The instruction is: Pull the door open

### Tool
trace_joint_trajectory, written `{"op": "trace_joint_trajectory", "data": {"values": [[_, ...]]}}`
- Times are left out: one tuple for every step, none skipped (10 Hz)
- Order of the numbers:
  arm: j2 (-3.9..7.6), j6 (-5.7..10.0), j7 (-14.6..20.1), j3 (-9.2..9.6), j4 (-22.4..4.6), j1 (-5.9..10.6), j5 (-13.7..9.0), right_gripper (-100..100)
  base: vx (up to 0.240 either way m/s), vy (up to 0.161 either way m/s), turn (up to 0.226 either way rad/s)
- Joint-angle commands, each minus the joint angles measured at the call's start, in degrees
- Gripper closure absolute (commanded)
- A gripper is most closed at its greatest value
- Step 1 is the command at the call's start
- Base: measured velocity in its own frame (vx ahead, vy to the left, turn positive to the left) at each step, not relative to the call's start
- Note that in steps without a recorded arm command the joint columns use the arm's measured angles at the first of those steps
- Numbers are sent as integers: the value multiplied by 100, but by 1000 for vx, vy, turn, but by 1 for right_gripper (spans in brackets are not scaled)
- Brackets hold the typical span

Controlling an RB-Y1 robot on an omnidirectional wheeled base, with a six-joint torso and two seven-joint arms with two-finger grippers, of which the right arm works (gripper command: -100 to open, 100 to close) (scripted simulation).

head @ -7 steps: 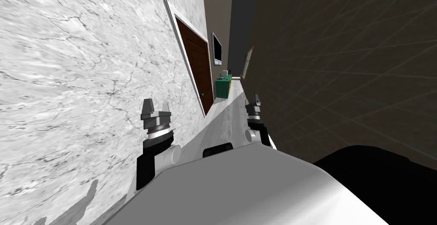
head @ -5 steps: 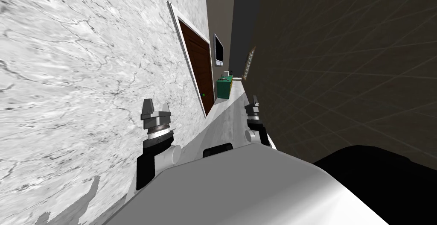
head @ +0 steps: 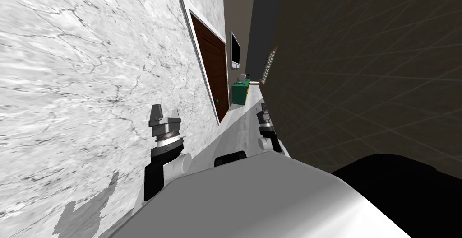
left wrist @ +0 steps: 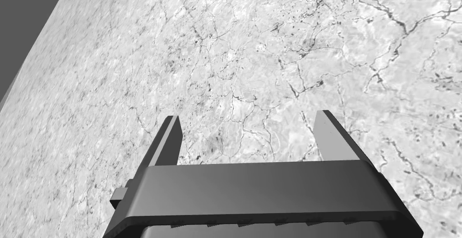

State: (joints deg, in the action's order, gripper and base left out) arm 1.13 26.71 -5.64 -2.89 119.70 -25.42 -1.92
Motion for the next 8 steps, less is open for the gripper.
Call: {"op": "trace_joint_trajectory", "data": {"values": [[72, 96, -187, 21, -214, 44, 106, -100, 137, -7, 100], [93, 121, -245, 27, -283, 62, 141, -100, 122, -17, 68], [135, 169, -362, 40, -420, 98, 211, -100, 135, -33, 118], [156, 193, -420, 46, -488, 116, 246, -100, 123, -34, 76], [176, 218, -481, 53, -560, 135, 283, -100, 88, -16, 58], [212, 274, -616, 67, -718, 178, 364, -100, 112, -19, 123], [247, 329, -752, 82, -877, 220, 445, -100, 136, -41, 151], [265, 357, -820, 89, -956, 241, 486, -100, 128, -45, 90]]}}
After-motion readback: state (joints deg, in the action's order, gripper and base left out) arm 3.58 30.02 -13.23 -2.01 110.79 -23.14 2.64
